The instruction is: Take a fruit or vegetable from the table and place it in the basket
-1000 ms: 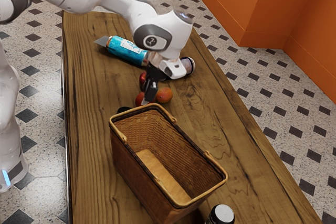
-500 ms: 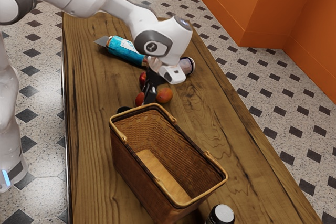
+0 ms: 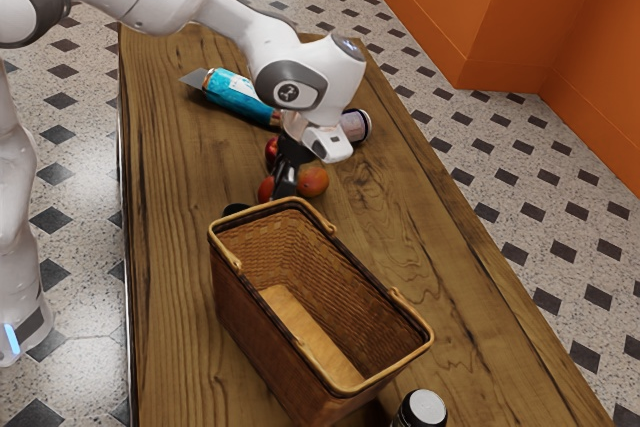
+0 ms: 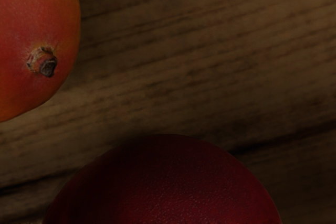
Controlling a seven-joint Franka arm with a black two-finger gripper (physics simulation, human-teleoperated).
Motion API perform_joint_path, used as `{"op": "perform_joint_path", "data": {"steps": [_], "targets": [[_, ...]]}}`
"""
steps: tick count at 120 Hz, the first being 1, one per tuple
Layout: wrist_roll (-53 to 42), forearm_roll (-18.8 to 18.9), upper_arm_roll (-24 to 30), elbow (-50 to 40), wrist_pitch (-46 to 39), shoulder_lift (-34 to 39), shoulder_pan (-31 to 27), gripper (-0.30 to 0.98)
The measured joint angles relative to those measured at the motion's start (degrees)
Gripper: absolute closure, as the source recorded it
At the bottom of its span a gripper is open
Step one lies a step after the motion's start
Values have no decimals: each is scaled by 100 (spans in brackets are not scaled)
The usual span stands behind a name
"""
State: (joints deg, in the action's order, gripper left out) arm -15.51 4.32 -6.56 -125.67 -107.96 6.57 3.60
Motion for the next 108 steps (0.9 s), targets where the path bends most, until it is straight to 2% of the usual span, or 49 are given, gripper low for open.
{"op": "perform_joint_path", "data": {"steps": [6,19,48,78,108], "targets": [[5,8,-2,-40,-22,8,0,28],[35,24,-9,-97,-83,21,0,31],[110,40,-126,-11,-102,259,8,32],[130,53,-134,1004,351,407,-2,34],[34,6,513,1803,825,422,-8,34]]}}
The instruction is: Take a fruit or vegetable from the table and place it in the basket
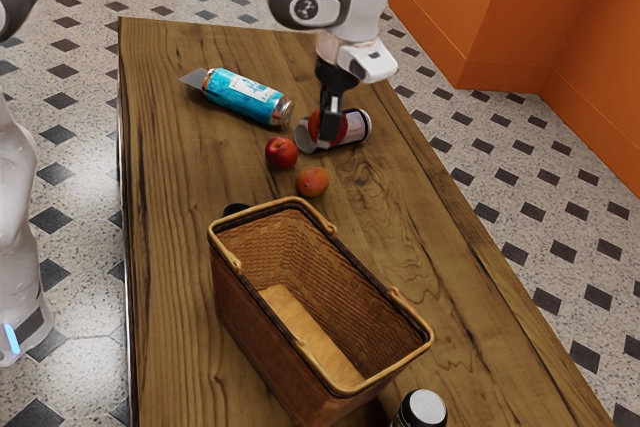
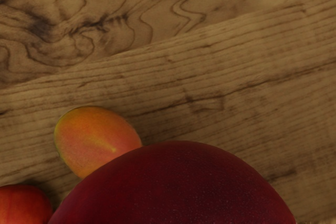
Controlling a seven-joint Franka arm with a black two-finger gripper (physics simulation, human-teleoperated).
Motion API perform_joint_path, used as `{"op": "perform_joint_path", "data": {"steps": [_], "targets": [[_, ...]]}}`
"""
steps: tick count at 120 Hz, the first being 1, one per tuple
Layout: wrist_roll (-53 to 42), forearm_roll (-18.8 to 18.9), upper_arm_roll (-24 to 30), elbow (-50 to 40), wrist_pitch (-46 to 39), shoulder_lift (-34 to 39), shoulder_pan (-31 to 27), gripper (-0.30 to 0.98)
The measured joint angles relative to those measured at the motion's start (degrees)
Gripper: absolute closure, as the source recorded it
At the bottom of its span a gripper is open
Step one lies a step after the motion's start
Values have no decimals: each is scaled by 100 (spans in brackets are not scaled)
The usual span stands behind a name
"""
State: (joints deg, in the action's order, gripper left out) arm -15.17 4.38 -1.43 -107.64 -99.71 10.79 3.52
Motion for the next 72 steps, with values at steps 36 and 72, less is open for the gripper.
{"op": "perform_joint_path", "data": {"steps": [36,72], "targets": [[-322,-189,833,163,338,85,14,34],[-676,-448,1669,139,420,105,6,34]]}}
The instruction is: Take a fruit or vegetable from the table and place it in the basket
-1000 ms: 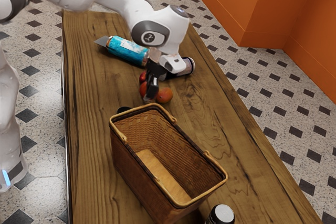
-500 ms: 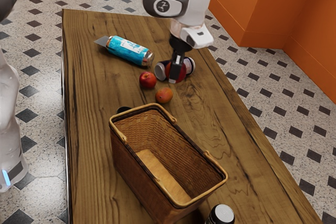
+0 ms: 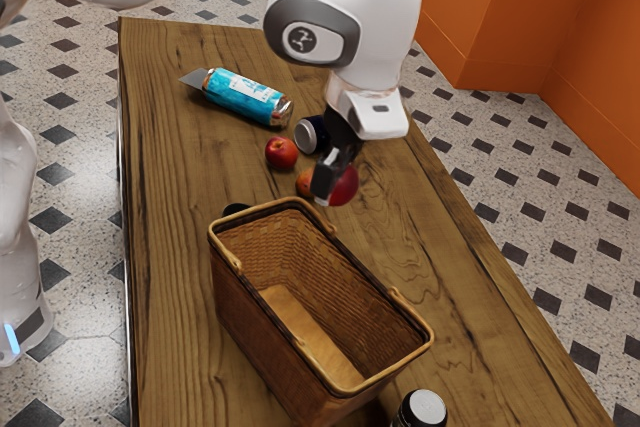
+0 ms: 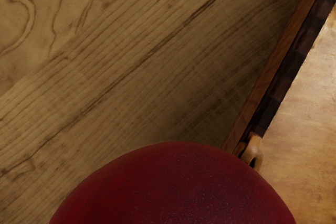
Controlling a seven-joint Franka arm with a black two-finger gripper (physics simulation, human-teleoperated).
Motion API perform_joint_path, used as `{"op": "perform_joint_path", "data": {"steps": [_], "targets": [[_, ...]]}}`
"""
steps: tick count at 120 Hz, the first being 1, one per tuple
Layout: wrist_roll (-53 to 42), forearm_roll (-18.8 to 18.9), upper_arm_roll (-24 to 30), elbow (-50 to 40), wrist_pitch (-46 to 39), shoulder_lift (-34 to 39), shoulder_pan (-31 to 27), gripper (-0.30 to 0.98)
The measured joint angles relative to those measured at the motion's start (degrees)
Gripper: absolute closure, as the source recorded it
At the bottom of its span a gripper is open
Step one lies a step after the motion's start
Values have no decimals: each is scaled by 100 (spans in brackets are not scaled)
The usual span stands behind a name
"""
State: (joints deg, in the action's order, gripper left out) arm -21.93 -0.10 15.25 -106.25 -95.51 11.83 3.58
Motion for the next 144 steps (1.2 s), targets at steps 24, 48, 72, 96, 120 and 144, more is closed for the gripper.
{"op": "perform_joint_path", "data": {"steps": [24,48,72,96,120,144], "targets": [[-209,-166,562,20,-4,56,9,34],[-361,-315,880,23,-18,63,9,34],[-467,-387,1099,32,-42,62,8,34],[-538,-428,1147,32,-41,53,6,27],[-581,-477,1147,32,11,41,5,7],[-618,-462,1116,66,40,14,4,2]]}}
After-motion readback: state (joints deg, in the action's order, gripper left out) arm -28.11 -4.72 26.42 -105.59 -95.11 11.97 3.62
